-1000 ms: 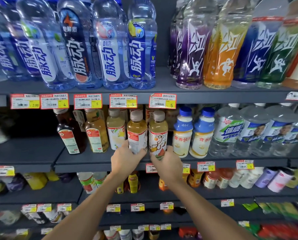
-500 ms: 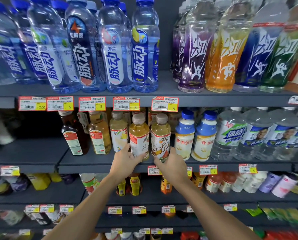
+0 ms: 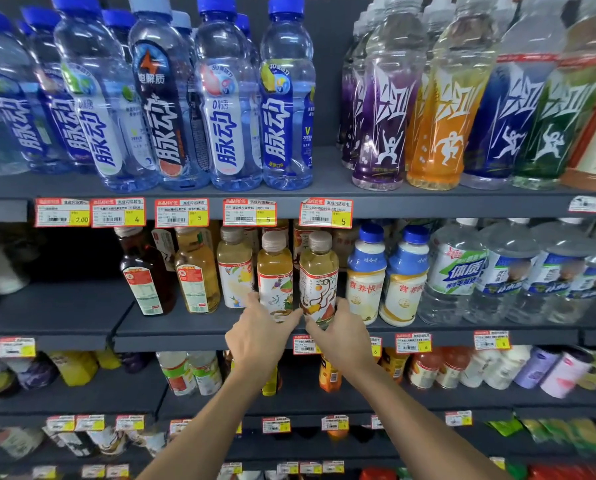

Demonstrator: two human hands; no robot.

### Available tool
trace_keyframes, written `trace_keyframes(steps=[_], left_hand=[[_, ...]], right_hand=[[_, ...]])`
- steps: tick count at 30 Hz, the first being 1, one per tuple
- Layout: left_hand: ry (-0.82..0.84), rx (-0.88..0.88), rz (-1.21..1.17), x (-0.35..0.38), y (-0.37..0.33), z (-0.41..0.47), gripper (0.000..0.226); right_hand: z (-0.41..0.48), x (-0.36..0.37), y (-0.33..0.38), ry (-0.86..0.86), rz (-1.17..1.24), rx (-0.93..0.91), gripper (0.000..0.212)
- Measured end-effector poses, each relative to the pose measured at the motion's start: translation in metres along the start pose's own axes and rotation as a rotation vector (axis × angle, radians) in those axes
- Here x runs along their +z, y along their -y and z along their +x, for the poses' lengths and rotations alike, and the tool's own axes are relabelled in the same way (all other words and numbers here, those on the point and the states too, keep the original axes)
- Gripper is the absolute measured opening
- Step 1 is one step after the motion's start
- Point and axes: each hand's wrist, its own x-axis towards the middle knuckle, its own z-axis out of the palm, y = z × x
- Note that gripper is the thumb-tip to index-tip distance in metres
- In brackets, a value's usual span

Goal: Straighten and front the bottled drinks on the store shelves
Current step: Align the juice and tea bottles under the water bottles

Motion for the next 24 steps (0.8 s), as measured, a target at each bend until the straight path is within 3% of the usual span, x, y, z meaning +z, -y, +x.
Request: trace_keyframes(steps=[5, 11, 15, 20, 24], left_hand=[[-0.031, -0.016, -0.115, 0.006, -0.003, 0.004, 0.06], [0.221, 0.187, -0.278, -0.016, 0.025, 0.022, 0.044], [0.15, 0.183, -0.214, -0.018, 0.031, 0.02, 0.041], [0.094, 0.147, -0.243, -0.011, 0.027, 0.015, 0.049], [0.165, 0.17, -0.288, -0.012, 0.032, 0.021, 0.044]], right_hand=[[0.0, 0.0, -0.001, 0.007, -0.01, -0.016, 0.048], [0.004, -0.002, -0.004, 0.045, -0.012, -0.055, 0.049], [0.009, -0.004, -0.004, 0.089, -0.033, -0.064, 0.049], [0.008, 0.001, 0.007, 0.025, 0.021, 0.041, 0.07], [0.001, 0.009, 0.011, -0.017, 0.053, 0.025, 0.056]])
